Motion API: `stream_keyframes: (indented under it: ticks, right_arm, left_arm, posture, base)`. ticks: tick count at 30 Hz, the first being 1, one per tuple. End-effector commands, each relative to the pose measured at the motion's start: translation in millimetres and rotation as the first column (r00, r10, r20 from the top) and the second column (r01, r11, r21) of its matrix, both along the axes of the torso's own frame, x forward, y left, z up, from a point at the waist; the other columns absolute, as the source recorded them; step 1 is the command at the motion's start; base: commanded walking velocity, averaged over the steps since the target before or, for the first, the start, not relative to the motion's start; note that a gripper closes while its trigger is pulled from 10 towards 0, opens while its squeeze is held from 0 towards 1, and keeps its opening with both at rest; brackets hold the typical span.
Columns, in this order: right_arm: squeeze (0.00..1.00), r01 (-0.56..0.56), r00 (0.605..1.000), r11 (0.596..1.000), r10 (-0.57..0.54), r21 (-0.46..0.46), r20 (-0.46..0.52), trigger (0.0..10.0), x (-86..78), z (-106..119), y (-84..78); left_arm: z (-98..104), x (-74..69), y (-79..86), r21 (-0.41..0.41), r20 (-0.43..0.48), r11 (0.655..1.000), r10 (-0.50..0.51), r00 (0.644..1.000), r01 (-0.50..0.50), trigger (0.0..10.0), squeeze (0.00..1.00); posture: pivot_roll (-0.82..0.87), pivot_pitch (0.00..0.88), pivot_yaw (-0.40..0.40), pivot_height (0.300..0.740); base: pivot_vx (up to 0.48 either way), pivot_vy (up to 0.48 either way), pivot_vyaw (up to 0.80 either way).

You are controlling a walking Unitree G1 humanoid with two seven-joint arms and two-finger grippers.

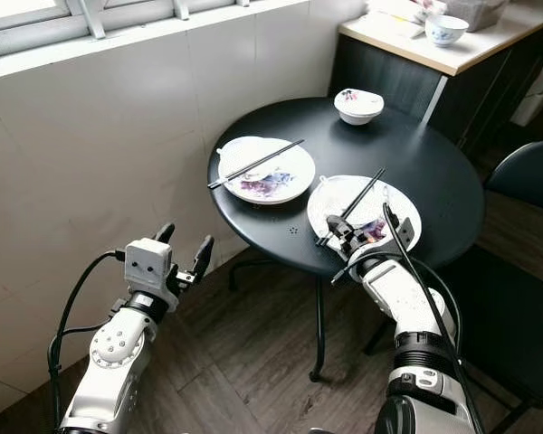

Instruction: Kitchen organization

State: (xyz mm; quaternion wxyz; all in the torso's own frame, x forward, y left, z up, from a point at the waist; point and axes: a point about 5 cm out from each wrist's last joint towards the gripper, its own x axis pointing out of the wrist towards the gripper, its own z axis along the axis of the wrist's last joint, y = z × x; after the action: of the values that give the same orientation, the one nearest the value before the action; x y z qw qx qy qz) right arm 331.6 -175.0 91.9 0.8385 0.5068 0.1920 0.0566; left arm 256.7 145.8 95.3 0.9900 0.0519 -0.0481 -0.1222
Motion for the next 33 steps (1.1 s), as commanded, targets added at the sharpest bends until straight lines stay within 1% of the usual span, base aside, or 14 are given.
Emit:
stream_keyframes:
  ticks: [1,6,16,25,33]
  right_arm:
    - [0.00,-0.011,1.000,1.000,0.011,0.005,-0.005,10.0,1.9,0.5,1.6]
    - [0.00,-0.011,1.000,0.999,0.012,0.049,-0.019,10.0,2.3,-0.2,4.8]
    - [0.00,-0.045,0.999,0.996,0.046,0.071,-0.015,10.0,3.2,0.4,14.1]
    - [0.00,-0.048,0.999,0.996,0.048,0.072,-0.002,10.0,3.8,2.2,14.8]
    - [0.00,-0.053,0.999,0.998,0.053,0.046,0.009,10.0,2.5,0.6,16.9]
  left_arm:
    - [-1.5,0.7,-4.4,0.000,-0.007,1.000,-0.012,1.000,0.012,10.0,0.00]
    - [-1.7,0.6,-4.8,-0.004,-0.009,1.000,-0.011,1.000,0.011,10.0,0.00]
    - [-1.9,0.7,-4.8,-0.007,-0.009,1.000,-0.008,1.000,0.008,10.0,0.00]
    - [-2.2,0.7,-4.6,-0.010,-0.010,1.000,-0.007,1.000,0.007,10.0,0.00]
    - [-2.6,0.7,-4.6,-0.011,-0.012,1.000,-0.009,1.000,0.009,10.0,0.00]
  posture:
    - [-0.04,0.006,-0.077,0.740]
    - [-0.04,0.008,-0.079,0.740]
    - [-0.03,0.009,-0.081,0.740]
    - [-0.03,0.011,-0.080,0.740]
    - [-0.03,0.013,-0.079,0.740]
  base:
    - [0.000,0.000,0.00]
    - [0.000,0.000,0.00]
    - [0.000,0.000,0.00]
    - [0.000,0.000,0.00]
    - [0.000,0.000,0.00]
